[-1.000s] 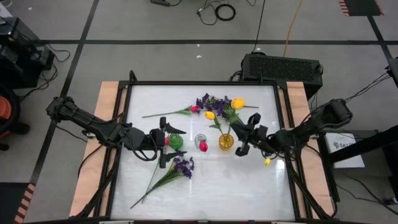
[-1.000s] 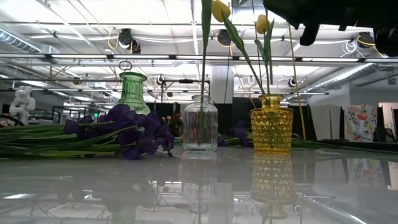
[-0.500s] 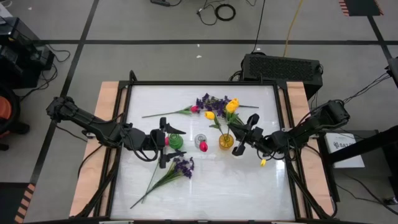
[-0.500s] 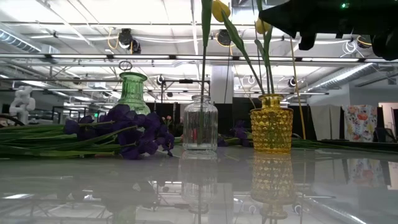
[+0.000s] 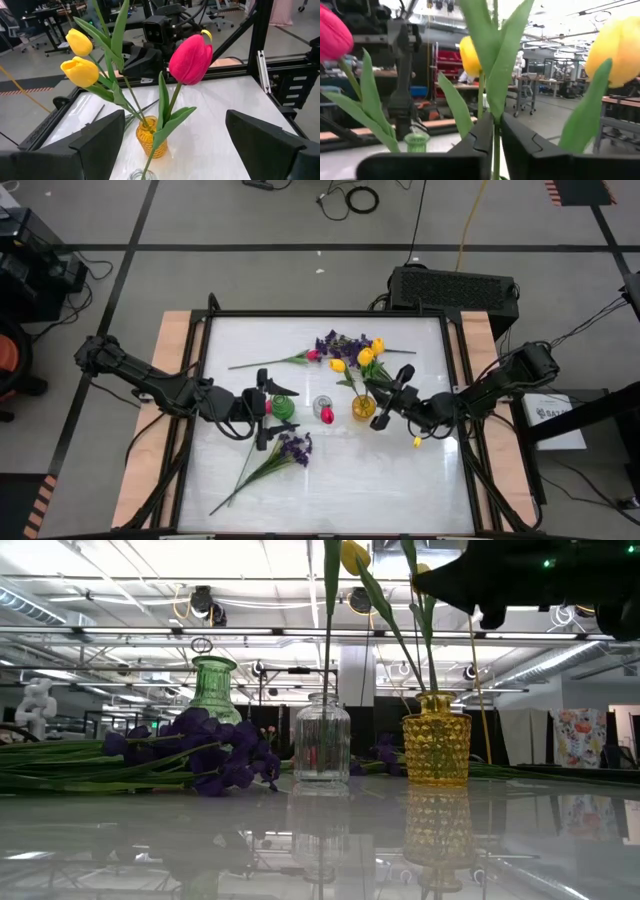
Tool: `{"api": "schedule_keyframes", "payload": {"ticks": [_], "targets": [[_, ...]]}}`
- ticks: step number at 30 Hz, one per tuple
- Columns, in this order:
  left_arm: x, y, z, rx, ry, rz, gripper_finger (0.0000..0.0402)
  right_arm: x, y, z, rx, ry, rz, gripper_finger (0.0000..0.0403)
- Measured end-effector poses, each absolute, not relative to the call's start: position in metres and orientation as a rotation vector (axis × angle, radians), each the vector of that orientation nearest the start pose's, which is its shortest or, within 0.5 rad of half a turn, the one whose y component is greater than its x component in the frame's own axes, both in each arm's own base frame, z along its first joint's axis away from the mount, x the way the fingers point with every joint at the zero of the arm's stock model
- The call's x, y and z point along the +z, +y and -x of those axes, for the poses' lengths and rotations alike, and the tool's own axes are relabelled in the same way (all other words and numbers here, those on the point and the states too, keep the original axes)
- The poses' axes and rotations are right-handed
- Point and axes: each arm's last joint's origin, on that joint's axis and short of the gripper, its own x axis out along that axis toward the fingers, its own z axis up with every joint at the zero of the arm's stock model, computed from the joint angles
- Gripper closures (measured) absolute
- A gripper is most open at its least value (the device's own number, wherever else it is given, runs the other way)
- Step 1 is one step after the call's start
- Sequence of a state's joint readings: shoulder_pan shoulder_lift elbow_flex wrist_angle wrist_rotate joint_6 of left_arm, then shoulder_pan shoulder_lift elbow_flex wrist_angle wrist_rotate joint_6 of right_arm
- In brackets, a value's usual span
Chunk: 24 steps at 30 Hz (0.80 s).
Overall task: Sort flowers into vase by color
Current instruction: Put the yellow tulip into the yellow vase, then put the top red tulip into the transparent vase
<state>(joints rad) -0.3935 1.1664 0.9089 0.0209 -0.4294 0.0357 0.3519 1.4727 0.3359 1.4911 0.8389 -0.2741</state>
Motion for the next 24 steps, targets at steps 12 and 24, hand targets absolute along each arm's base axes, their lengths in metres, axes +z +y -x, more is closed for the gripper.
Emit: {"api": "schedule_keyframes", "payload": {"ticks": [12,24], "targets": [[0.319,-0.088,-0.244,0.032,0.224,-0.131,0.0049,0.194,0.069,-0.224,-0.549,-0.158,0.074,0.0281],[0.319,-0.088,-0.245,0.032,0.221,-0.13,0.0049,0.211,0.092,-0.204,-0.505,-0.178,0.091,0.0247]]}}
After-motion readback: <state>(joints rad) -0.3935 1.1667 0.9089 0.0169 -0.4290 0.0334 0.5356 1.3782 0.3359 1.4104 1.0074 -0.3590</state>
